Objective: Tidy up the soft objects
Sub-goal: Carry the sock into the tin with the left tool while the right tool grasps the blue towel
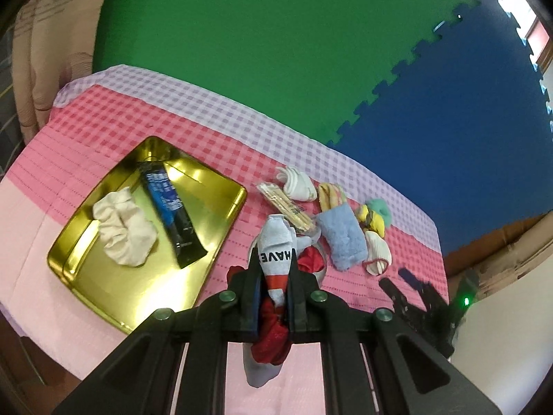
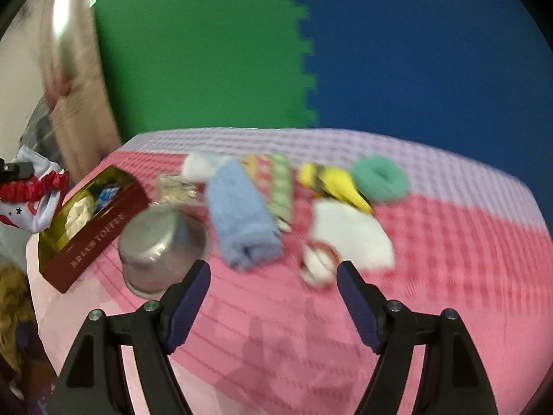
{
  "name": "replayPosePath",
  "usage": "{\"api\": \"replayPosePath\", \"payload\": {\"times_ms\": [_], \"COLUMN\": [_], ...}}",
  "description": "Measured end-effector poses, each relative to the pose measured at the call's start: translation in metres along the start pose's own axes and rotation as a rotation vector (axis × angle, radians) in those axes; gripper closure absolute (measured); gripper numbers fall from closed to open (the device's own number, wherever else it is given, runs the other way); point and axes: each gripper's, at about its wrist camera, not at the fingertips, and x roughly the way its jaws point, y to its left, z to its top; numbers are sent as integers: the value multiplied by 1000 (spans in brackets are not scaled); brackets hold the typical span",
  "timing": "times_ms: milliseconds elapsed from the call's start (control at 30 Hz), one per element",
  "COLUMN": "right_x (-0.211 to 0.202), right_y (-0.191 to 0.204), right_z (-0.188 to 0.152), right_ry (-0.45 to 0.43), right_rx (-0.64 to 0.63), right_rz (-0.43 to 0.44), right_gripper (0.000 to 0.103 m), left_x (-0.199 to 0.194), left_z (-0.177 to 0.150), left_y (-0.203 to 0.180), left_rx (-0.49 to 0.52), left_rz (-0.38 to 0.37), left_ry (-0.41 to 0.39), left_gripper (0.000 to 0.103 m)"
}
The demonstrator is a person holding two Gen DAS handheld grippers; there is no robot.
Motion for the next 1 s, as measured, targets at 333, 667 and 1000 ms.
{"api": "replayPosePath", "payload": {"times_ms": [333,667,1000], "right_x": [63,111,50], "right_y": [38,49,42], "right_z": [51,57,44], "right_ry": [129,259,142], "right_rx": [-237,-317,-178], "right_rz": [-18,-83,-30], "right_gripper": [25,82,82], "left_x": [-14,-12,-32], "left_z": [-4,-7,-5], "left_y": [23,36,58], "left_rx": [-40,-63,-84], "left_rz": [9,11,51], "left_ry": [-10,-5,-36], "left_gripper": [94,94,94]}}
